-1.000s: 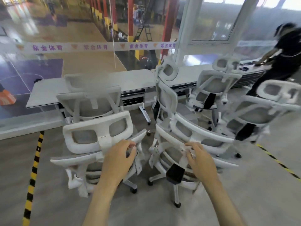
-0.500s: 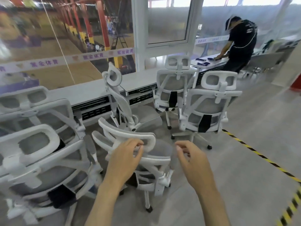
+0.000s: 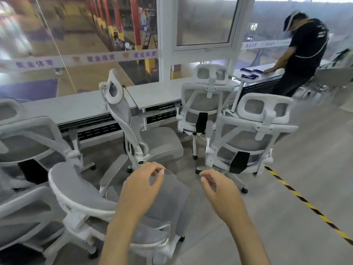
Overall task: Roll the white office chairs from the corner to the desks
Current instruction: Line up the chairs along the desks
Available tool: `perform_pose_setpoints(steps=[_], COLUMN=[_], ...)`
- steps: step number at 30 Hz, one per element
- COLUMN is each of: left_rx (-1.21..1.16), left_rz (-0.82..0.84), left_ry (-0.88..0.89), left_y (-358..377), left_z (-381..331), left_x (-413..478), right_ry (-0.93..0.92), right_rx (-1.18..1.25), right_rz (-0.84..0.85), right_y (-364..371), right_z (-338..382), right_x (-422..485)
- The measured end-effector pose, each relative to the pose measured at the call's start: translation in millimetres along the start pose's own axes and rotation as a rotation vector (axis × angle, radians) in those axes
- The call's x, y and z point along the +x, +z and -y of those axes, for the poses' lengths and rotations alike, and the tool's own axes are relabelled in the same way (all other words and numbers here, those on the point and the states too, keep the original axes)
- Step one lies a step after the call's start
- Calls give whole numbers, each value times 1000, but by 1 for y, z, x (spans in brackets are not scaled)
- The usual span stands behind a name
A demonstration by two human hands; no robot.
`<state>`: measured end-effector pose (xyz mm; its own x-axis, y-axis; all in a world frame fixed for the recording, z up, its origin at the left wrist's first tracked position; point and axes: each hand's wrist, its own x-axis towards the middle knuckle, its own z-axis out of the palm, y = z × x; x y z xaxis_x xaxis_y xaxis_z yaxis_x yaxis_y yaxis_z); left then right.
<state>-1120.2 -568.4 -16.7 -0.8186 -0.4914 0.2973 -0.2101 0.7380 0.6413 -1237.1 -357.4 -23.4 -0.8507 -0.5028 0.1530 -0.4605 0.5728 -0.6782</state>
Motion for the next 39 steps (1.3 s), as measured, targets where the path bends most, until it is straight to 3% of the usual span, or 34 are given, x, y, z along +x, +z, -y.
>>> perform_pose_setpoints(steps=[17,24,28,39], left_rx=[189,220,208,107], left_rz=[-70,-182,-345,-494], left_ry=[-385,-592,-675,-816], left_y=[137,180,196,227], left_z=[3,-10,-23,-5], left_x=[207,276,308,341], right_ry=[-75,-192,-209,-253], right_rx=[132,132,194,247], right_rz=[250,448,521,659], right_y=[-23,-45,-57,-21], right_z=[-126,-177,-200,-225], right_x=[302,430,487,582])
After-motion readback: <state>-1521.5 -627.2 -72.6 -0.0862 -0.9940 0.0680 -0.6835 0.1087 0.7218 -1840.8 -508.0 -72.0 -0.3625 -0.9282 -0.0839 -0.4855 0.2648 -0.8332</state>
